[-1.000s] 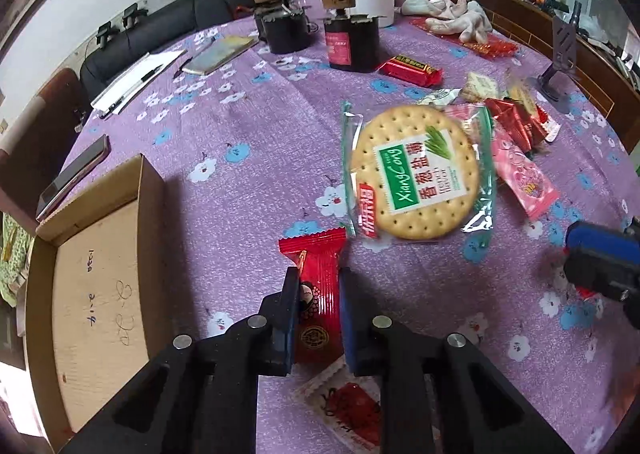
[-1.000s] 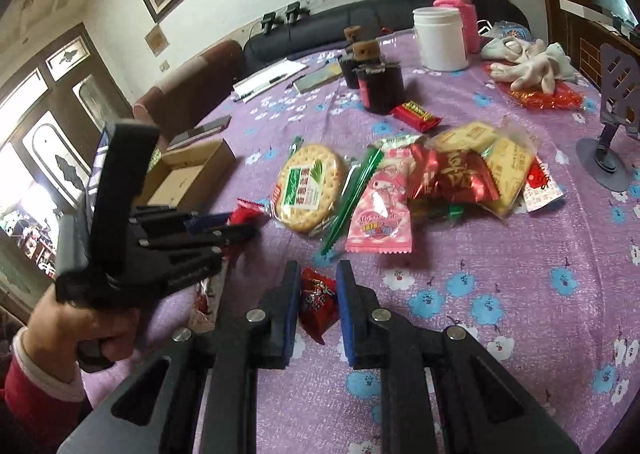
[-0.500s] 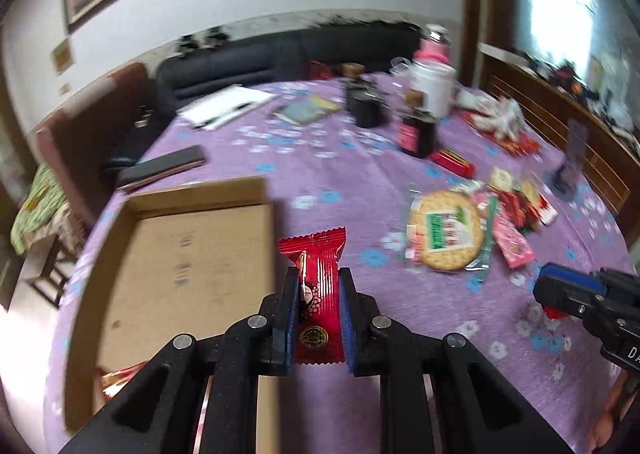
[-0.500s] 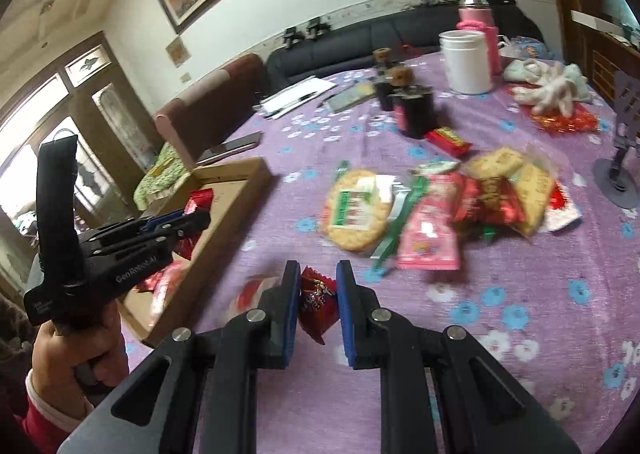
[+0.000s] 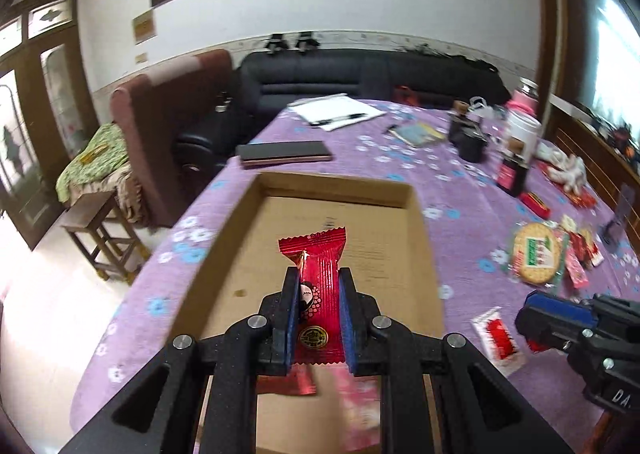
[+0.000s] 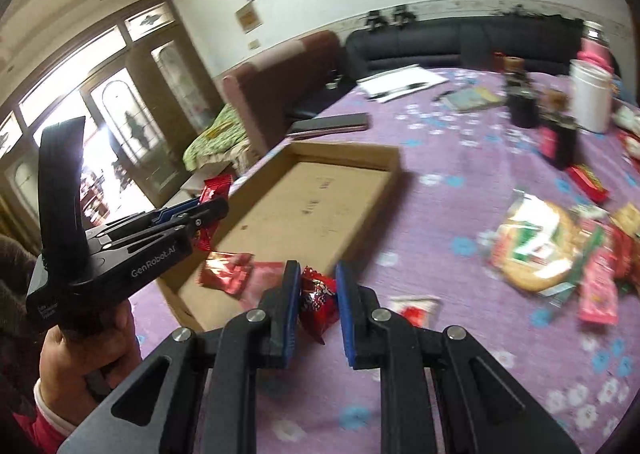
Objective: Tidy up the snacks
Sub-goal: 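Drop both red candies into the box by opening both tools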
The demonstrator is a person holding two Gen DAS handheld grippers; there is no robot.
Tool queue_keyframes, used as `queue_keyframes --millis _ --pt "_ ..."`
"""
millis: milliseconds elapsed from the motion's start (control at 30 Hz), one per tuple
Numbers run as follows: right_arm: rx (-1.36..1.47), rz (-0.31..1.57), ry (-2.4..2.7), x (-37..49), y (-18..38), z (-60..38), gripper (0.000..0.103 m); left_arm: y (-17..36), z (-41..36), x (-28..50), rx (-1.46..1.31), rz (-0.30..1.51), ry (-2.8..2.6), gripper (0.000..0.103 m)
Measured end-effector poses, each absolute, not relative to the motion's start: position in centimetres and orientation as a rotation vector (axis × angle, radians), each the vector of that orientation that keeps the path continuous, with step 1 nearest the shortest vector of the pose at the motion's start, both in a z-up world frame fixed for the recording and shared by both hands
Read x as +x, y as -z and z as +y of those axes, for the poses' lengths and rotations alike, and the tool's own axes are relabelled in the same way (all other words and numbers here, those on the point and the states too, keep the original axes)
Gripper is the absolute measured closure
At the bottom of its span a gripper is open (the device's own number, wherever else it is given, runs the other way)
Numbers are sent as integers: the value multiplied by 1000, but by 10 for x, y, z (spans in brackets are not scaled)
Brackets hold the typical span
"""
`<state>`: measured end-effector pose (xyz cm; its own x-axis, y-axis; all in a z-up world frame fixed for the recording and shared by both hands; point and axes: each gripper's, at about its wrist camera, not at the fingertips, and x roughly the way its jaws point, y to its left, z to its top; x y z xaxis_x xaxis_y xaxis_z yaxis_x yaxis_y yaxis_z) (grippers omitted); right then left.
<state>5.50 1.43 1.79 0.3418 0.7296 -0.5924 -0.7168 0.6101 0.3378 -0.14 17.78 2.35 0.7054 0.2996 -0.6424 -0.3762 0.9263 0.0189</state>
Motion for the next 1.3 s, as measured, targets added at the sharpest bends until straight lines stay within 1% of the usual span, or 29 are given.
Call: queue_keyframes --millis 367,833,900,967,1033,1100,1133,1167,1200,1267,1300 --pt "-54 805 -1038 48 -3 94 85 -13 220 -16 -179 695 -453 84" --pt "-58 847 -1013 68 13 111 85 2 235 -5 -194 724 -465 84" --pt "-64 849 -1012 68 14 112 83 2 235 -4 -191 727 -467 84" --pt "-66 848 -1007 67 13 111 76 3 234 -2 -190 741 -466 84" --pt "-57 846 -1005 66 12 109 67 1 234 -2 -191 739 -472 82" --pt "-57 832 -994 65 8 104 64 -1 234 -3 -190 735 -486 75" --pt "-53 828 -993 65 6 101 64 -3 234 -4 -190 729 -493 57" --pt "-51 821 -991 64 4 97 64 -5 233 -6 -186 719 -506 35" --pt "-54 815 -985 64 2 93 63 -8 233 -8 -181 707 -515 22" --pt "-77 791 -956 60 -1 79 58 -14 231 -13 -173 679 -534 19" --pt "-82 784 -938 59 -1 71 53 -17 230 -14 -176 673 -535 19"
